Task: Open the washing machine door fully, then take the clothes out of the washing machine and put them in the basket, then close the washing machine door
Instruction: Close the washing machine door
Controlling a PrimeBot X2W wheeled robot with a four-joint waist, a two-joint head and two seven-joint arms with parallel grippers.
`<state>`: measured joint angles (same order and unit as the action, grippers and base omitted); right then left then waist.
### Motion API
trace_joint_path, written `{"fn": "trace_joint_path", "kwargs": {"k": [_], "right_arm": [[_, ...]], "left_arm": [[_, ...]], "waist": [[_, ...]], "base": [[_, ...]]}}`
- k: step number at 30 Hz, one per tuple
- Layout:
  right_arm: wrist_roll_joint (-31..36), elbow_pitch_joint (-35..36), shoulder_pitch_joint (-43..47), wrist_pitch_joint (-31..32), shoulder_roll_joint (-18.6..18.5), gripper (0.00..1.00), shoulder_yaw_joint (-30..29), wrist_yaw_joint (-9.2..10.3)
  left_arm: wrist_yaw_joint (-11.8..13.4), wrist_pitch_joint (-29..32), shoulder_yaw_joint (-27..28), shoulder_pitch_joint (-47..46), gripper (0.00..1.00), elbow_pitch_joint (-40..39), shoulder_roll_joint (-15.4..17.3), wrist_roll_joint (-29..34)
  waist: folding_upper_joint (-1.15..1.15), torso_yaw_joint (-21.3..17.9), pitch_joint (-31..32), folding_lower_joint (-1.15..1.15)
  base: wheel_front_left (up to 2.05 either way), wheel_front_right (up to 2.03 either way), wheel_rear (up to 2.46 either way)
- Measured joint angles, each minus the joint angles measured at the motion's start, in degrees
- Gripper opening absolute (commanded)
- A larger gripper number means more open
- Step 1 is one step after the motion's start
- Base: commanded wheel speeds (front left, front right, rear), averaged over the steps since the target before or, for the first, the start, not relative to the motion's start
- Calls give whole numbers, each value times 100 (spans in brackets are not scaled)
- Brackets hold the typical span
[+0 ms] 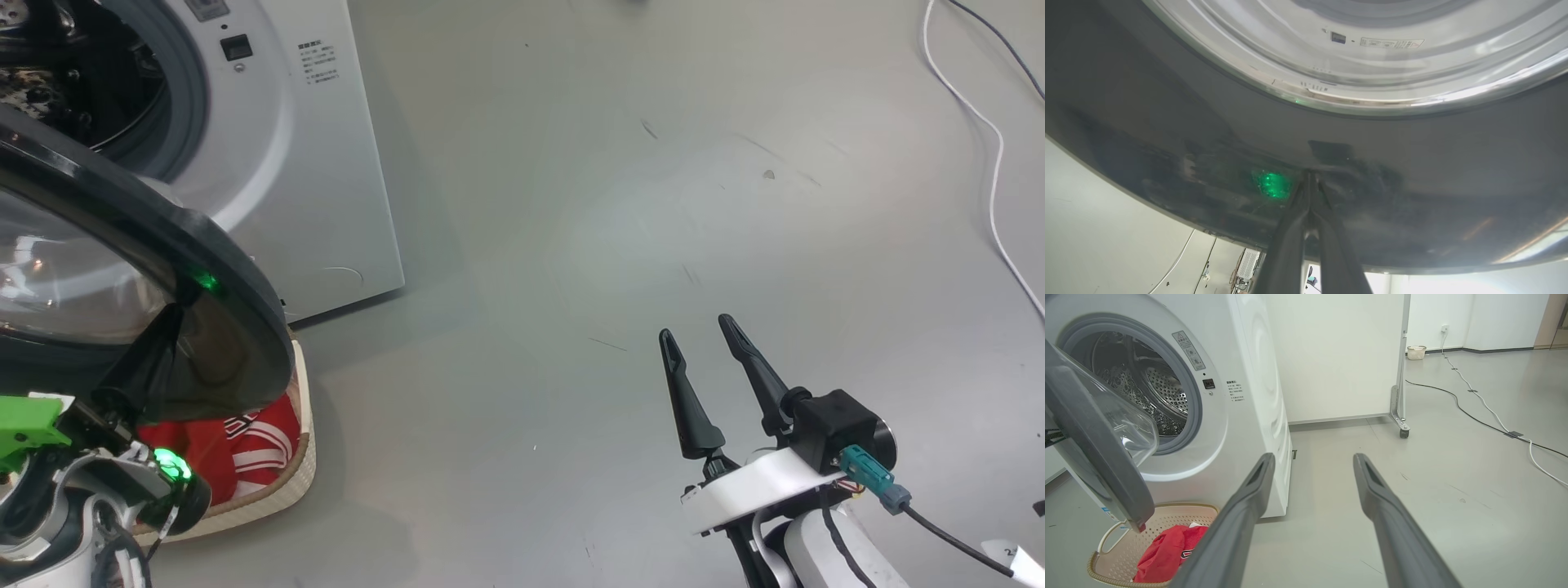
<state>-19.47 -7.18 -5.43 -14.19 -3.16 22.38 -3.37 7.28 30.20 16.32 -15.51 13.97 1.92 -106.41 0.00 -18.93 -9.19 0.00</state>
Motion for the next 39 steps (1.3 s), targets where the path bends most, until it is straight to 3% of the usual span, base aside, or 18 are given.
{"fn": "trace_joint_path", "kwargs": {"k": [17,33,39], "right_arm": [[-193,225,-7,0,30,100,-42,152],[-148,203,-7,0,34,100,-190,208],[-101,140,-7,0,8,100,-255,200]], "left_arm": [[1,-616,-348,-800,0,390,-15,13],[0,-653,-795,-893,0,878,-35,31],[-200,-466,-1638,-572,0,960,38,933]], "waist": [[0,-284,-417,0],[0,2,-233,0],[0,263,-80,0]], "base": [[0,0,0],[0,0,0],[0,0,0]]}}
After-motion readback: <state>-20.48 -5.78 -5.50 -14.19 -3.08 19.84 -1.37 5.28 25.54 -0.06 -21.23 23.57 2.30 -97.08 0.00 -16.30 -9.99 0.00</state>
